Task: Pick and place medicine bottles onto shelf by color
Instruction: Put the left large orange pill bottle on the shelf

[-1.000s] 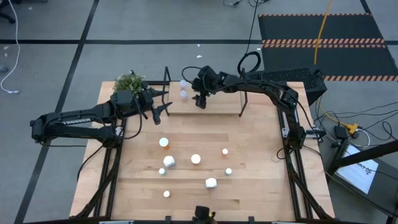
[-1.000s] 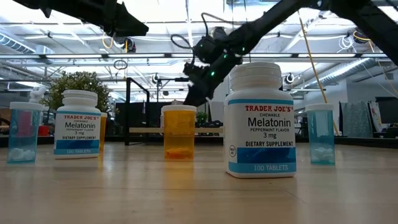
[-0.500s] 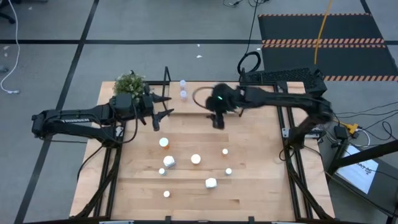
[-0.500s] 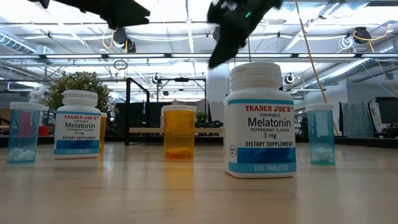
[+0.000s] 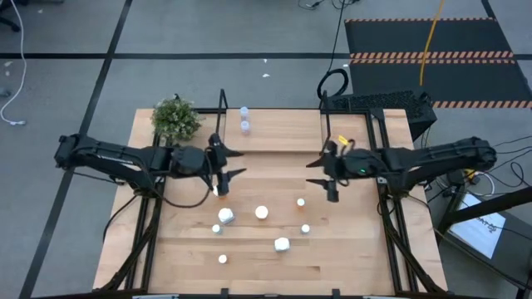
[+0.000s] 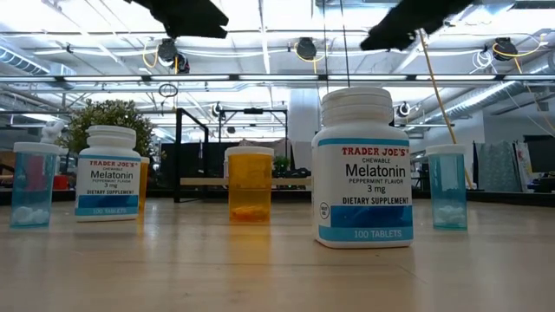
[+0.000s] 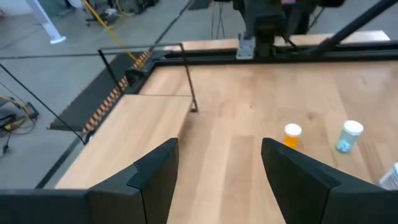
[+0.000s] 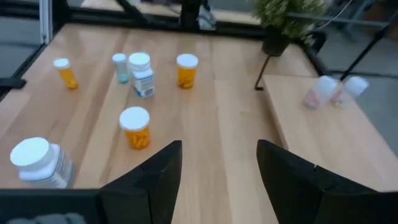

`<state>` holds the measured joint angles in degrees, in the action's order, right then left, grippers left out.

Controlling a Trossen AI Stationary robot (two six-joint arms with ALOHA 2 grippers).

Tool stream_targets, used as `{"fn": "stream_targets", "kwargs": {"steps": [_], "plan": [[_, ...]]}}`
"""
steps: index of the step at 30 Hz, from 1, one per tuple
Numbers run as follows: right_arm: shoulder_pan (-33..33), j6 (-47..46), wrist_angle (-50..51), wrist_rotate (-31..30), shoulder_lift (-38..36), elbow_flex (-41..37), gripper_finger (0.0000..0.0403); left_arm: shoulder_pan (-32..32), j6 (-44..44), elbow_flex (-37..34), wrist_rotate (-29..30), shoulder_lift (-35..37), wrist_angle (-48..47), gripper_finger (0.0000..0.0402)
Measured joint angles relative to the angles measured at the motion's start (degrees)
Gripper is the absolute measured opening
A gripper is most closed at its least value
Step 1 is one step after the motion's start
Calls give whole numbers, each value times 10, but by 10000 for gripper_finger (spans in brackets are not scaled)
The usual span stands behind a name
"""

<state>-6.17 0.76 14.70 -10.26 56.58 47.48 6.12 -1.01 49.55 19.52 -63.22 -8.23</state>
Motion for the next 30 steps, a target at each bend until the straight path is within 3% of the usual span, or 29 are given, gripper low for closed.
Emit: {"fn": "stream_targets", "kwargs": {"steps": [7,18,30], "plan": [[-34,-4,11,-2,-85,-49,203,50,22,45,26,-56,-6,232],[-40,5,1,-2,-97,-50,203,148,108,51,47,-111,-23,232],[-41,-18,5,0,-94,-50,203,285,321,52,107,-166,-120,232]]}}
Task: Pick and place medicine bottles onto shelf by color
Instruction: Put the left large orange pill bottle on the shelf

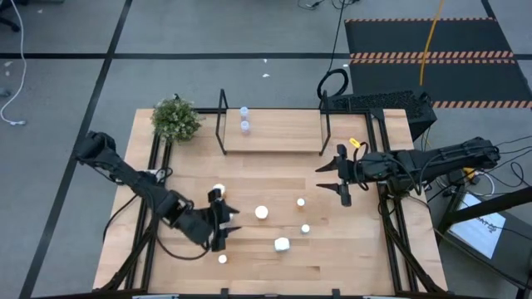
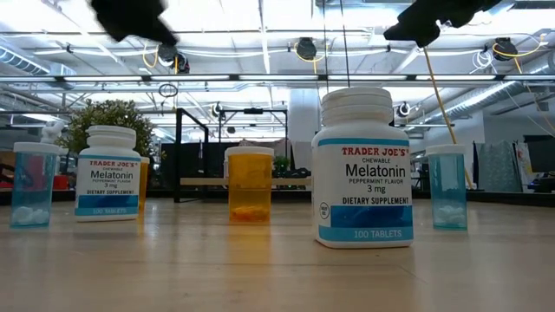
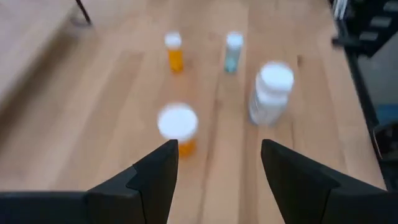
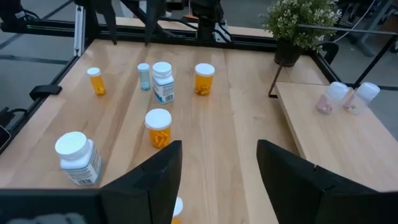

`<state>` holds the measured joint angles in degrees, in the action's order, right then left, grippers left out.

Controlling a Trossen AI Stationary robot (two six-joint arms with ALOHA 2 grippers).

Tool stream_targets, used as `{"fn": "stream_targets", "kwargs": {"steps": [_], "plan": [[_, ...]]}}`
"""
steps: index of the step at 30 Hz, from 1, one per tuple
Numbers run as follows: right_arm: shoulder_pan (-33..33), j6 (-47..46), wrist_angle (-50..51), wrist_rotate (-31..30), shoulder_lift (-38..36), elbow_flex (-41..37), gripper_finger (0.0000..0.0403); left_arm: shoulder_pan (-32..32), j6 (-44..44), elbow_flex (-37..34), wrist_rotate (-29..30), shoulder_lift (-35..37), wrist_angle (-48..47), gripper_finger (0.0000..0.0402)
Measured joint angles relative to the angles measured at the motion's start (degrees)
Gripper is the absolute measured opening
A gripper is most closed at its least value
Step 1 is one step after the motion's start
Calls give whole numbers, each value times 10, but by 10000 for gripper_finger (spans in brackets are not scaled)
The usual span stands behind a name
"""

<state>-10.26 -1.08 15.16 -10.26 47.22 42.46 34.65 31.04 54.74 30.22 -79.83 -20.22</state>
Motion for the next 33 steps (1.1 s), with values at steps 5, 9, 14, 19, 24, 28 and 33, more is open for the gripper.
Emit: {"fn": "stream_targets", "kwargs": {"steps": [5,9,14,19,24,28,33], "plan": [[0,-2,0,0,0,0,203,46,96,0,18,-16,-50,232],[0,-2,1,0,0,0,203,73,167,0,28,-22,-86,232],[0,-2,2,0,4,0,203,102,240,0,28,-27,-127,232],[0,-2,2,0,10,0,203,123,289,-1,28,-37,-159,232],[0,-2,0,0,13,0,203,123,313,-1,51,-44,-177,232],[0,-2,1,0,14,0,203,118,314,-2,80,-46,-179,232],[0,-1,1,0,14,0,203,102,302,-2,89,-46,-196,232]]}}
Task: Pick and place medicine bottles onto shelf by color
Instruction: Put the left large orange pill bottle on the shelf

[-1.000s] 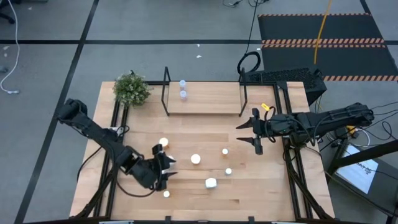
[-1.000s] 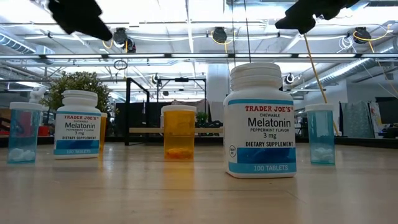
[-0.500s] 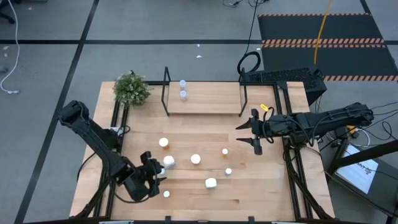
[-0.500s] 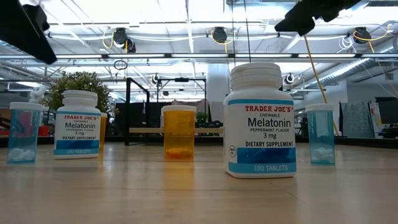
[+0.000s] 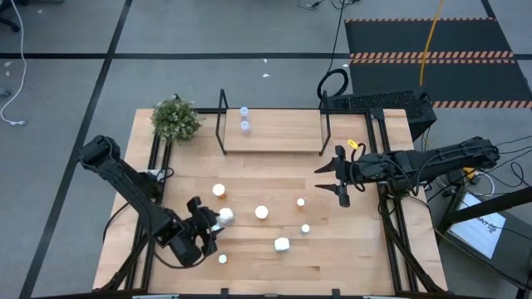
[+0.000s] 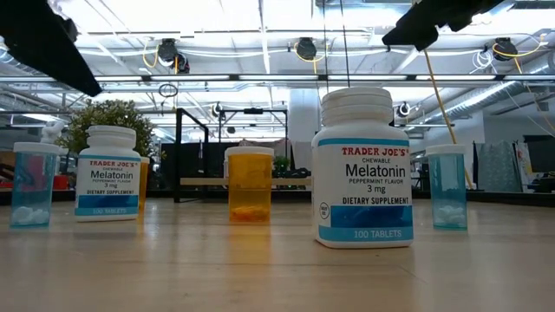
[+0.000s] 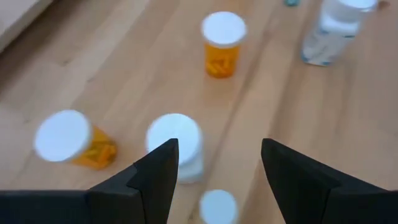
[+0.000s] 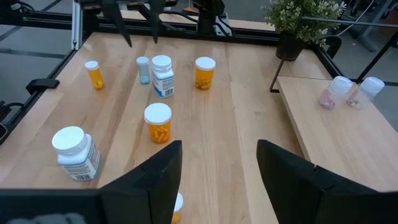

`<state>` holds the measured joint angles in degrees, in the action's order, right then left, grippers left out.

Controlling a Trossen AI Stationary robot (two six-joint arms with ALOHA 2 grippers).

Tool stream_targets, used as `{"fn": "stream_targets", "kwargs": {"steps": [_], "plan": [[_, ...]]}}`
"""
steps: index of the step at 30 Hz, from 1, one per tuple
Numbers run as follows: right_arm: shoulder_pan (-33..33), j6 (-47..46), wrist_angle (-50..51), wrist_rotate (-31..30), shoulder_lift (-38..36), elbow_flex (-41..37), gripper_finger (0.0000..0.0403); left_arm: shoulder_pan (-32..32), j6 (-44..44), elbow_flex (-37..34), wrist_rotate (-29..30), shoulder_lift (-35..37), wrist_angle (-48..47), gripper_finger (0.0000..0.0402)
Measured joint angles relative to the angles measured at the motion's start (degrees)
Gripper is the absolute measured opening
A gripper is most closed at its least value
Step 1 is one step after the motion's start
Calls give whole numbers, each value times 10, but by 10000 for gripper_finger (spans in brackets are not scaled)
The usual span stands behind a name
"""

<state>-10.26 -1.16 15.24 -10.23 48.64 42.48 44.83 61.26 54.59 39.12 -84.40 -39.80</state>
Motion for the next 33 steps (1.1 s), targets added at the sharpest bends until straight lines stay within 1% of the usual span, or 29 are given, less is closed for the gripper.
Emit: {"fn": "stream_targets", "kwargs": {"steps": [9,12,15,20,22,26,29,33], "plan": [[0,1,0,0,0,0,203,-33,-7,0,0,0,-18,232],[0,1,0,0,0,0,203,-47,33,0,3,0,-54,232],[0,1,0,0,0,0,203,-78,70,0,4,0,-83,232],[0,1,0,0,0,0,203,-131,22,0,-12,0,-82,232],[0,1,0,0,0,0,203,-153,2,0,-28,0,-83,232],[0,3,0,0,0,0,203,-201,-15,0,-100,0,-84,237],[0,3,0,0,0,0,203,-229,-22,0,-120,0,-84,251],[0,3,0,0,0,0,203,-250,-15,0,-145,0,-86,282]]}}
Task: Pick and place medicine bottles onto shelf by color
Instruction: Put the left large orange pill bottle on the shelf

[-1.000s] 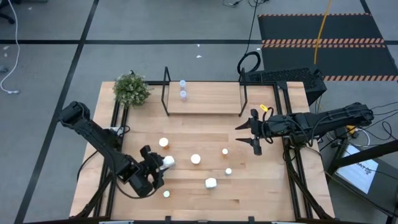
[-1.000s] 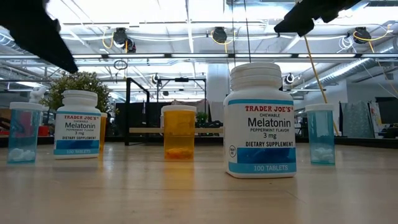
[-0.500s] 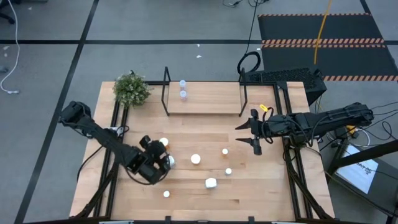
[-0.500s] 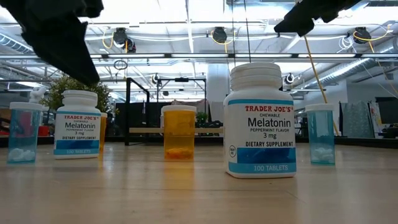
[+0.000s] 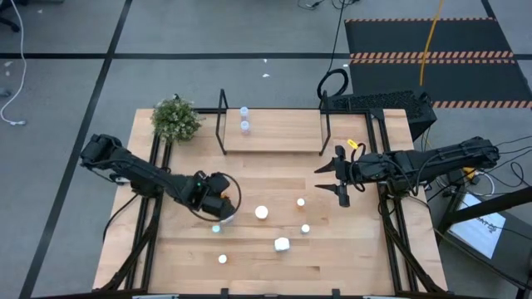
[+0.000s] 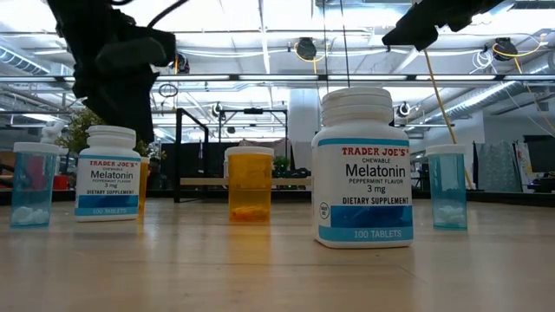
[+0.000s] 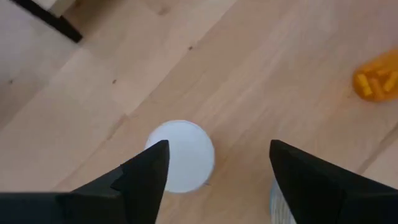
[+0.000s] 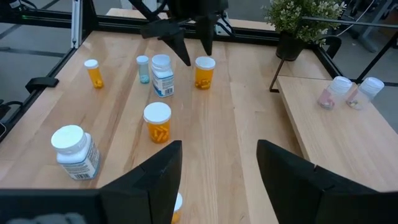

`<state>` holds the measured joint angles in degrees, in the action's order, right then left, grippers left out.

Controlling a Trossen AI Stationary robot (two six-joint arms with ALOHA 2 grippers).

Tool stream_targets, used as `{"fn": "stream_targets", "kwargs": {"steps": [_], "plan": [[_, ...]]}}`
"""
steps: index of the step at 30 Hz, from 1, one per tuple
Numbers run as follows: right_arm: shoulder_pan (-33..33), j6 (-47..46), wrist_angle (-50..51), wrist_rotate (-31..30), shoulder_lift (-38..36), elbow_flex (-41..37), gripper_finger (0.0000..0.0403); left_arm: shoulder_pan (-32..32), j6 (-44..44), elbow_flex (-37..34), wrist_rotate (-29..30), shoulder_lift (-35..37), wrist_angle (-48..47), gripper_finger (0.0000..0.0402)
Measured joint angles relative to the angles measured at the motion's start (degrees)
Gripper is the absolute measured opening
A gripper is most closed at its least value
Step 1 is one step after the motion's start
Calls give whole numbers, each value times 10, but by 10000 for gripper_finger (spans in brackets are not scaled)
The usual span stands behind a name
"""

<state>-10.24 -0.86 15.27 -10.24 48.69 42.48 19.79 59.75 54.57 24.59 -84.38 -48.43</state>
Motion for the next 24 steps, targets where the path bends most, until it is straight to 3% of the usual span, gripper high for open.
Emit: {"fn": "stream_targets", "kwargs": {"steps": [8,24], "plan": [[0,-1,0,0,0,0,203,-28,22,0,-8,0,-28,331],[0,0,0,0,0,0,203,-60,-34,-32,-56,0,-6,333]]}}
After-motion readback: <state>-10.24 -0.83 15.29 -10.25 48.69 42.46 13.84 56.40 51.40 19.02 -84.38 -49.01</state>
